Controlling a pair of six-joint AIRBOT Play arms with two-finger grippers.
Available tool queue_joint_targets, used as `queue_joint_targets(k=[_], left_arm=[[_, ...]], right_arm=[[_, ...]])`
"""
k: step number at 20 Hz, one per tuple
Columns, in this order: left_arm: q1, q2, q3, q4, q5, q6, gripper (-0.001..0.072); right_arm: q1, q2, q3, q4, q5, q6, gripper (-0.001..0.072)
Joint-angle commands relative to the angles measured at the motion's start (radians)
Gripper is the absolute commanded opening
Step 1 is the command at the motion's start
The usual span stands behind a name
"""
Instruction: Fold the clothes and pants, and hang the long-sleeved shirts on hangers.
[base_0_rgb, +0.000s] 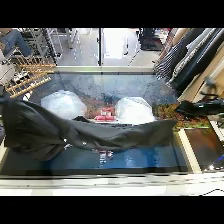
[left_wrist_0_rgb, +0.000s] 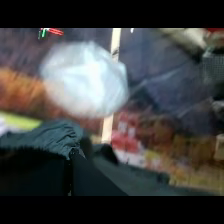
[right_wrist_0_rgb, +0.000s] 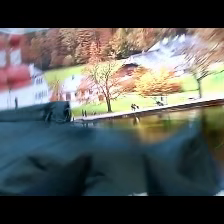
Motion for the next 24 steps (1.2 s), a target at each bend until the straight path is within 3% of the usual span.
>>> queue_joint_targets(k=[1, 4, 8, 9, 10, 13, 14, 15, 18, 19, 21, 24], left_arm=[[-0.014, -0.104, -0.071, 0.092, -0.023, 0.033, 0.0017], [0.019, -0.119, -0.071, 0.092, 0.019, 0.039, 0.0016], [0.042, -0.119, -0.071, 0.096, 0.038, 0.039, 0.0017], [0.042, -0.119, -0.071, 0.096, 0.055, 0.048, 0.0017], [0.042, -0.119, -0.072, 0.096, 0.076, 0.07, 0.0025], [0.042, -0.119, -0.072, 0.097, 0.102, 0.115, 0.0037], [0.045, -0.119, -0.072, 0.1, 0.1, 0.17, 0.0313], [0.05, -0.119, -0.071, 0.114, 0.097, 0.185, 0.0702], [0.076, -0.119, -0.072, 0.201, 0.05, 0.195, 0.07], [0.082, -0.119, -0.073, 0.216, 0.045, 0.235, 0.0699], [0.083, -0.119, -0.073, 0.148, 0.073, 0.328, 0.0699], [0.071, -0.131, -0.073, -0.016, 0.209, 0.353, 0.0699]], right_arm=[[-0.013, -0.173, -0.026, 0.032, -0.074, 0.032, 0.0471], [-0.11, -0.164, -0.094, -0.082, 0.044, -0.048, 0.0469], [-0.283, -0.106, -0.311, -0.055, 0.095, -0.176, 0.0465], [-0.294, -0.109, -0.343, -0.037, 0.088, -0.237, 0.0482], [-0.294, -0.113, -0.364, -0.036, 0.05, -0.248, 0.0571], [-0.283, -0.145, -0.389, 0.055, -0.078, -0.255, 0.059], [-0.283, -0.159, -0.391, 0.098, -0.098, -0.276, 0.059], [-0.283, -0.172, -0.39, 0.133, -0.108, -0.291, 0.059], [-0.283, -0.192, -0.396, 0.158, -0.103, -0.308, 0.059], [-0.283, -0.195, -0.399, 0.159, -0.099, -0.309, 0.059], [-0.283, -0.196, -0.419, 0.174, -0.097, -0.318, 0.0603], [-0.283, -0.196, -0.46, 0.215, -0.101, -0.322, 0.0636]])
